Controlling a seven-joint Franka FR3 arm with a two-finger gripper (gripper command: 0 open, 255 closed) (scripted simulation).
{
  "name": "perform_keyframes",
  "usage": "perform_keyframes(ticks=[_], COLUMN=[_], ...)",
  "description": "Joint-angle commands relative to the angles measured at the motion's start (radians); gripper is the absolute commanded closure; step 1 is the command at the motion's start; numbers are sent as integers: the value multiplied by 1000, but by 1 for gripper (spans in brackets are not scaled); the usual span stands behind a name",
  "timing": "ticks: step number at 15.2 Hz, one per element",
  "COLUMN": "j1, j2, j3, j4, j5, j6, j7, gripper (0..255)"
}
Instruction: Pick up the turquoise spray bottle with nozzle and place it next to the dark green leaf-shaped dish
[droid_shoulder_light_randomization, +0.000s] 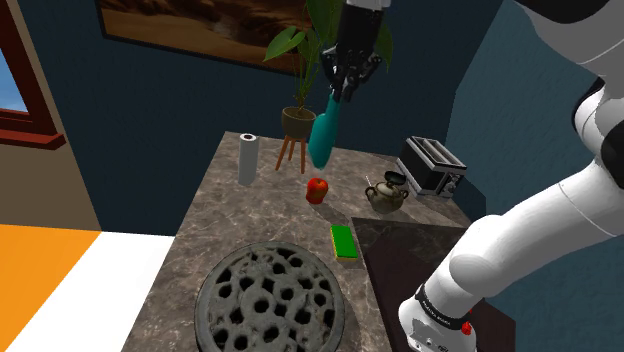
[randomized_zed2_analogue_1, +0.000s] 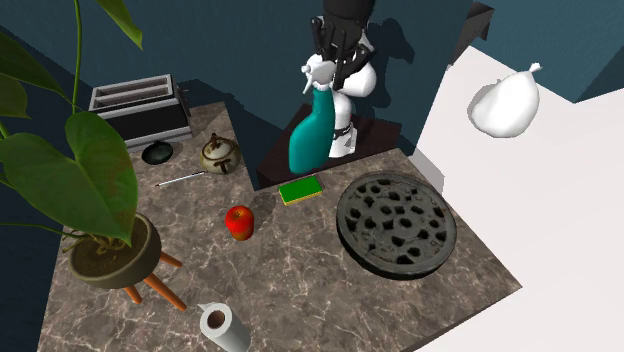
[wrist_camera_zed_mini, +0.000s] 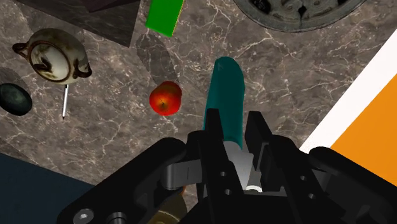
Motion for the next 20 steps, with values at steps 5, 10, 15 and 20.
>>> perform_keyframes(ticks=[5,10,15,20], j1=[-23,-49,-76,-103], j2=[-68,-142,-188,-207], j3=[-82,-184,-284,-384], j4=[-44,-119,-165,-183], j5=[-8,-34,-73,-119], j6=[-17,-8,1,13], j7=[-109,-240,-368,-494], gripper=[255,255,255,255])
